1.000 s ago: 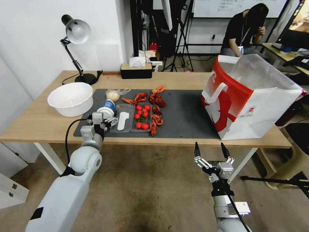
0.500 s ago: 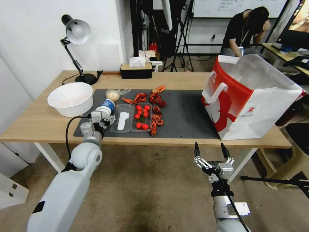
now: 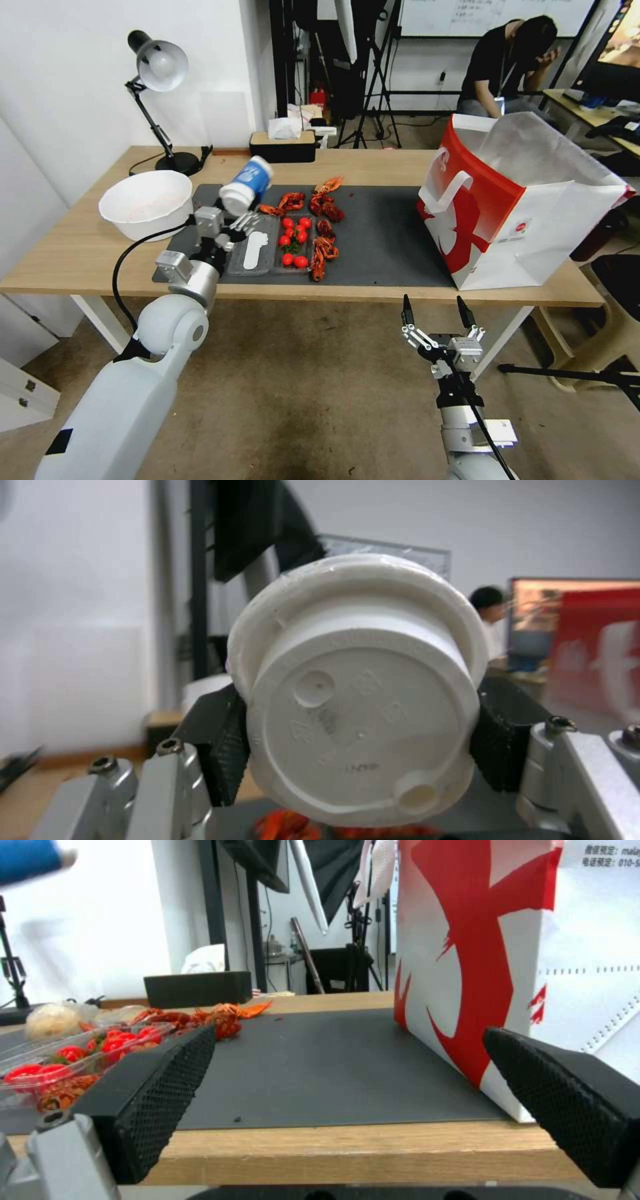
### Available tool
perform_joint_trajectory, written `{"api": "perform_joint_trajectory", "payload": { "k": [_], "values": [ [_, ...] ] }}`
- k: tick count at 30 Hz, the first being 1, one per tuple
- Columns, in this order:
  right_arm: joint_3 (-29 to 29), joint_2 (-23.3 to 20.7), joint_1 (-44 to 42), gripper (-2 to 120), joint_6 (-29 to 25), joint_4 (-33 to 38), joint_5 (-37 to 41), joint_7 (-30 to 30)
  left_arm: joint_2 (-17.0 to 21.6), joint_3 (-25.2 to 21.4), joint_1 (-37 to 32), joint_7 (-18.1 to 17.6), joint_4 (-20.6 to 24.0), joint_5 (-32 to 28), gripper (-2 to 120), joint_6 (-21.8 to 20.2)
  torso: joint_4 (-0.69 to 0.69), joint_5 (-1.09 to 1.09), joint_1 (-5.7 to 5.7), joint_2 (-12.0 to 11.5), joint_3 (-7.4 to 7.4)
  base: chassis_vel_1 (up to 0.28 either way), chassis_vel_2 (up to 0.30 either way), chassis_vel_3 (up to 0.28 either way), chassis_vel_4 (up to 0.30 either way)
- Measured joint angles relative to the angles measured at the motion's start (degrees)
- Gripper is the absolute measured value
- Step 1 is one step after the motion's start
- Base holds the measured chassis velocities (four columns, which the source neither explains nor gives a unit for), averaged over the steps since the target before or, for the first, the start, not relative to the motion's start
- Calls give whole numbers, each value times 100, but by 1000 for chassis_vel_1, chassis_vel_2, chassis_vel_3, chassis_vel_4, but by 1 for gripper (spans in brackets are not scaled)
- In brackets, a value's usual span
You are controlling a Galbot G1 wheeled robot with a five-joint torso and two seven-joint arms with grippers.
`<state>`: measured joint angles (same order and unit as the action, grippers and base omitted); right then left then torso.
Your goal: Pick up the trash from the table and place it into the takeout bag.
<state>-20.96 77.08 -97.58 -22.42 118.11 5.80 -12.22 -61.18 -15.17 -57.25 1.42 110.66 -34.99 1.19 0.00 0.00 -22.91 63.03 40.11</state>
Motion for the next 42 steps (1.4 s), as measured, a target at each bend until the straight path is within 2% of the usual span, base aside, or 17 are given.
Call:
{"api": "perform_joint_trajectory", "payload": {
  "k": [4, 5, 7, 8, 10, 12, 15, 24, 29, 42],
  "values": [
    [5, 4, -20, 100, 0, 33, -27, 1, 58, 431, 735, 541, -246, -252, 64, 84, -1, 2, 0, 0, 0, 0, 0, 0, 0],
    [5, 4, -20, 100, 0, 33, -27, 1, 58, 431, 735, 541, -246, -252, 64, 84, -1, 2, 0, 0, 0, 0, 0, 0, 0],
    [0, 5, -32, 100, 0, 44, -40, 1, 46, 761, 1179, 786, -474, -335, 64, 84, 1, 0, -1, 0, 0, 0, 0, 0, 0],
    [0, 5, -32, 100, 0, 44, -40, 1, 46, 761, 1179, 786, -474, -335, 64, 84, 1, 0, -1, 0, 0, 0, 0, 0, 0],
    [-8, 24, -48, 100, 0, 60, -54, 1, 0, 1074, 1598, 908, -691, -401, 64, 83, -2, 1, 0, 0, 0, 0, 0, 0, 0],
    [-12, 31, -58, 100, 0, 64, -62, 1, -22, 1206, 1755, 932, -782, -415, 64, 77, 0, 2, 0, 0, 0, 0, 0, 0, 0],
    [-28, 105, -100, 100, -15, 78, -98, 2, -187, 1751, 2424, 999, -1100, -463, 64, -25, -1, 2, -1, 0, 1, 0, 0, 0, 0],
    [-53, 259, -154, 100, -100, 79, -140, 1, -582, 2553, 3447, 1032, -1656, -514, 64, -89, 0, 1, -1, -1, 1, 0, 0, 0, 0],
    [-77, 292, -171, 100, -138, 70, -141, 0, -780, 2839, 3800, 1071, -1899, -529, 64, -88, -1, 1, -1, -1, 1, 0, 0, 0, 0],
    [-86, 324, -176, 100, -168, 43, -141, -2, -1135, 3147, 4210, 1119, -2178, -541, 64, -87, 0, 1, -1, 0, 0, 0, 0, 0, 0]
  ]
}}
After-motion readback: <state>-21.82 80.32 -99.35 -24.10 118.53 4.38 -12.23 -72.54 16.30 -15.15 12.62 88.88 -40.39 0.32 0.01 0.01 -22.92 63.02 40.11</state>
